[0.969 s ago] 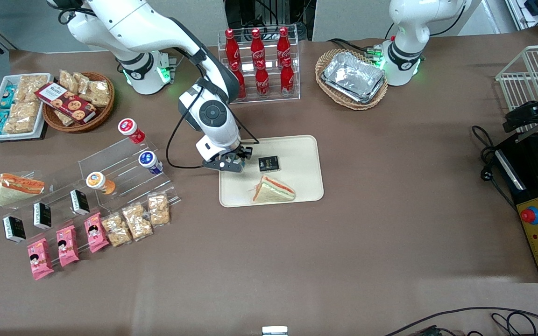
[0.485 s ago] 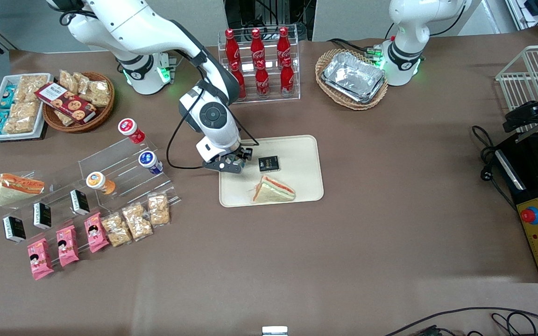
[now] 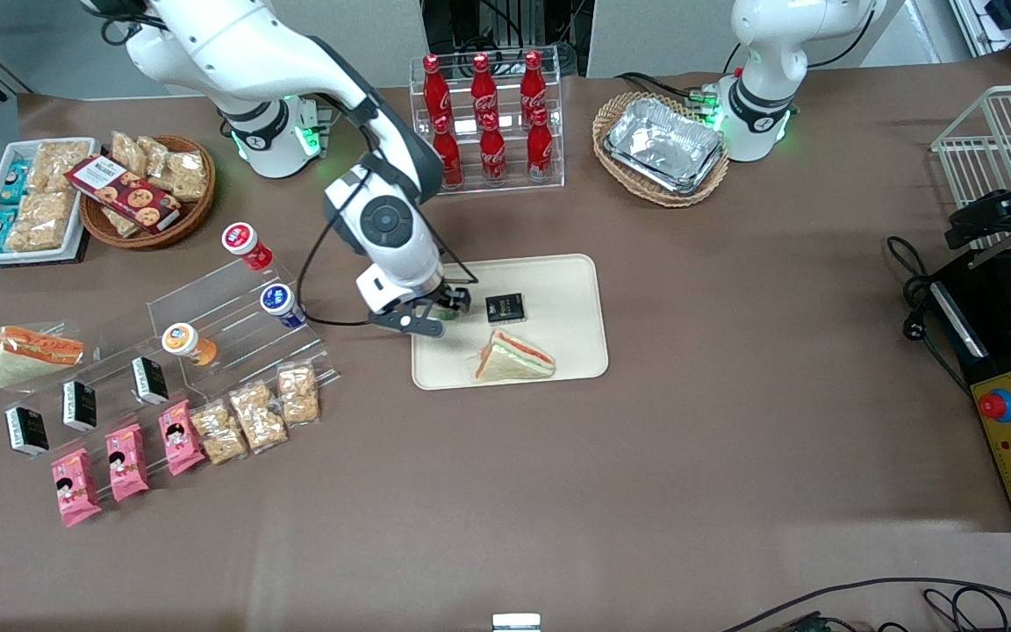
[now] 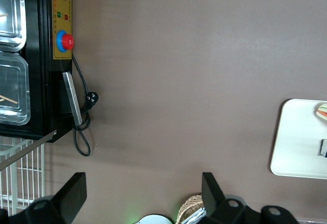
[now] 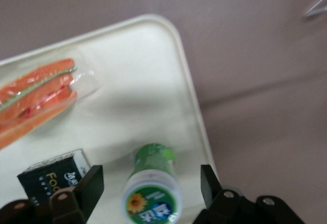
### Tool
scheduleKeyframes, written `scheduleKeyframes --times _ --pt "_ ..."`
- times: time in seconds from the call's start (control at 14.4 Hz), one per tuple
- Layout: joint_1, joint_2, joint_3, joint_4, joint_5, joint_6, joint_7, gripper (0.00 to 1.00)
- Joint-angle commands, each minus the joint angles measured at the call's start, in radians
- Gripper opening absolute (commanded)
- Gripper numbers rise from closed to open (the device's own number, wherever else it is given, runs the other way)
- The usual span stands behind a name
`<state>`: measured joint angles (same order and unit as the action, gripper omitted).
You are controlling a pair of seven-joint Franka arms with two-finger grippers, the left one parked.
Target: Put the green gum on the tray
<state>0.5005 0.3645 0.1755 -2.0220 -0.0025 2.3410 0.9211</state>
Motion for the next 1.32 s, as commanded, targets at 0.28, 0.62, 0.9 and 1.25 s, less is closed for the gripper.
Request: scheduleKeyframes --times 0.28,0.62,0.9,1.25 --pt "-0.259 -0.286 0.004 0.020 -0.007 -0.301 -0.396 0.86" --pt "-0.401 -0.400 0.001 0.078 -0.005 -0.449 -0.444 1.00" --pt "-0.438 -0.389 -0.051 0.250 0.004 -0.621 -0.446 1.00" --pt "-0.439 -0.371 -0.117 0.368 0.033 -0.706 -0.562 1.00"
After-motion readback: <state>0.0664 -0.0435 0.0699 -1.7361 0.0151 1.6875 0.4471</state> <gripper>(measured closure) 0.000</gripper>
